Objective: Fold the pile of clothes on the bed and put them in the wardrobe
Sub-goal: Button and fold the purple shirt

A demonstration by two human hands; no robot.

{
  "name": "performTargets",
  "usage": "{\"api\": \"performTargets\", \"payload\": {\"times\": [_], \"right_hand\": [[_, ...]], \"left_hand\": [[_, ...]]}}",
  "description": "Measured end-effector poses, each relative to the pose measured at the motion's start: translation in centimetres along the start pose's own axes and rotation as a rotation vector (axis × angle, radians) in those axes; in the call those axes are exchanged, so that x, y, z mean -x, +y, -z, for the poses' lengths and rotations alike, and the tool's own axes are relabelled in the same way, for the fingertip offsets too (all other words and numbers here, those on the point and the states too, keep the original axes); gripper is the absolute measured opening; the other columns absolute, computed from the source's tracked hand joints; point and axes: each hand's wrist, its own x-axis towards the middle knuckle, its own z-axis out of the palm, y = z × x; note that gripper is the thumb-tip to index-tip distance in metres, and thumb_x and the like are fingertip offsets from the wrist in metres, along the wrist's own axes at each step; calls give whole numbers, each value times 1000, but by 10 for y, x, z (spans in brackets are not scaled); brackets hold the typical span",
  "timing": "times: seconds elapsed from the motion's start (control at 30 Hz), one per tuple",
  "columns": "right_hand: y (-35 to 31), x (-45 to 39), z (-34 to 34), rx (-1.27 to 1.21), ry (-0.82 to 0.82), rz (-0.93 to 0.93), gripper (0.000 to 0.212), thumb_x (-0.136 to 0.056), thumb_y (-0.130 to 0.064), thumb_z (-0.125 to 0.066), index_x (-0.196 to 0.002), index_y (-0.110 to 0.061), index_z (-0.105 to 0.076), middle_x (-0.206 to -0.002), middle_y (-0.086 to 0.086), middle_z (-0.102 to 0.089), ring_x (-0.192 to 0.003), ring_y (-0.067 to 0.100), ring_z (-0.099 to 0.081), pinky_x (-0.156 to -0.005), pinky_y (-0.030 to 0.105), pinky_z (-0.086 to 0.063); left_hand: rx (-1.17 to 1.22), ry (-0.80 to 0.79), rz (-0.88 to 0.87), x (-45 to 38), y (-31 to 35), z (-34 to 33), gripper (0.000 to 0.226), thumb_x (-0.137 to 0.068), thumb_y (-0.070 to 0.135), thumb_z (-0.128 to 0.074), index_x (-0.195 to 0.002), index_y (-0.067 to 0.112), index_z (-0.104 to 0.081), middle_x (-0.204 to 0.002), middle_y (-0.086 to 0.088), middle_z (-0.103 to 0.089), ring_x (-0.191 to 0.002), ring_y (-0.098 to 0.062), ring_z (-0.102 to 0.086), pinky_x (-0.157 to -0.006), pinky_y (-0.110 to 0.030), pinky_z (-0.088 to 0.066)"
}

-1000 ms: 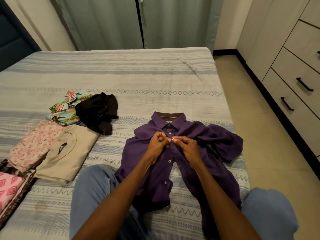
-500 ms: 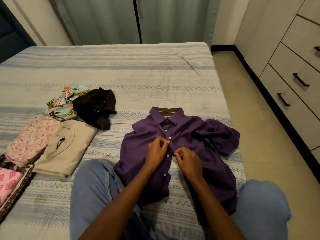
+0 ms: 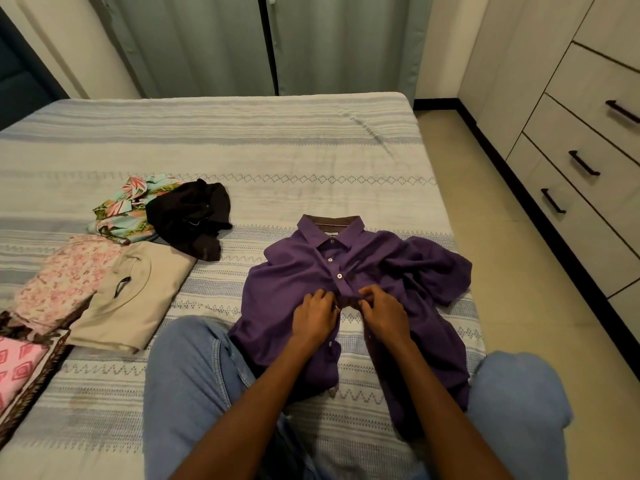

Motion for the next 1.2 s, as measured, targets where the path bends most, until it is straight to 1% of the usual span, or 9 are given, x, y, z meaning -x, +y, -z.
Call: {"api": "performTargets", "payload": {"times": [0.13, 0.27, 0.33, 0.47, 0.57, 0.7, 0.9, 1.03, 1.2], "right_hand": [[1, 0, 8, -151, 45, -13, 16, -95, -30, -64, -100, -18, -72, -96, -1, -74, -89, 19, -68, -74, 31, -50], [-3, 0, 16, -479, 17, -24, 11, -94, -17, -65, -105, -18, -64, -102, -6, -69, -89, 9, -64, -84, 33, -52], [-5, 1, 19, -516, -26, 6, 11, -95, -11, -62, -99, -21, -60, -97, -10, -64, -86, 4, -61, -85, 33, -51], [1, 6, 11, -325, -112, -9, 16, -95, -12, -57, -100, -23, -68, -107, -2, -70, -99, 17, -65, -89, 34, -49], [4, 15, 0, 35, -123, 22, 25, -91, -37, -65, -113, -25, -66, -122, 3, -58, -114, 26, -55, -96, 40, -46], [-1, 35, -17, 429, 66, 75, 50, -70, -67, -74, -98, -26, -67, -110, 3, -56, -99, 28, -55, -80, 42, -45], [-7, 39, -21, 489, 241, 44, 34, -71, -45, -82, -89, -19, -70, -95, 7, -58, -86, 30, -56, -72, 41, -44], [-9, 35, -13, 534, 253, -1, 21, -76, -36, -76, -86, -18, -71, -98, 8, -58, -89, 30, -54, -75, 41, -42], [-9, 28, -2, 534, 245, 20, 18, -80, -33, -74, -86, -16, -72, -101, 9, -60, -92, 31, -54, -76, 43, -44]], "left_hand": [[206, 38, 70, 4, 0, 0, 17, -94, 33, -59, -98, 17, -58, -107, -1, -64, -98, -25, -60, -74, -39, -49], [491, 53, 147, 6, -1, 1, 7, -88, 21, -66, -85, 18, -60, -93, 5, -65, -89, -16, -62, -80, -37, -51], [555, 63, 161, 7, 0, 2, 4, -87, 15, -67, -85, 14, -63, -93, 3, -68, -88, -16, -63, -84, -38, -52], [579, 71, 150, 12, -1, 4, 8, -85, 9, -66, -83, 16, -63, -94, -1, -70, -89, -19, -65, -83, -35, -51], [478, 64, 118, 16, -7, 3, 8, -84, 15, -68, -81, 20, -62, -94, -2, -66, -92, -20, -62, -80, -33, -49], [341, 20, 125, 24, -11, 5, 6, -89, 24, -60, -92, 20, -63, -105, 0, -68, -97, -24, -63, -79, -38, -51], [375, -25, 183, 27, -14, 6, 6, -88, 33, -61, -90, 28, -60, -101, 0, -71, -96, -28, -64, -78, -38, -52], [470, -28, 192, 24, -14, 6, 6, -87, 20, -67, -85, 24, -62, -94, 0, -72, -95, -24, -65, -85, -37, -51], [799, -97, 246, 22, -12, 8, 14, -89, 2, -67, -91, 15, -70, -77, 4, -68, -70, -13, -64, -68, -21, -53]]}}
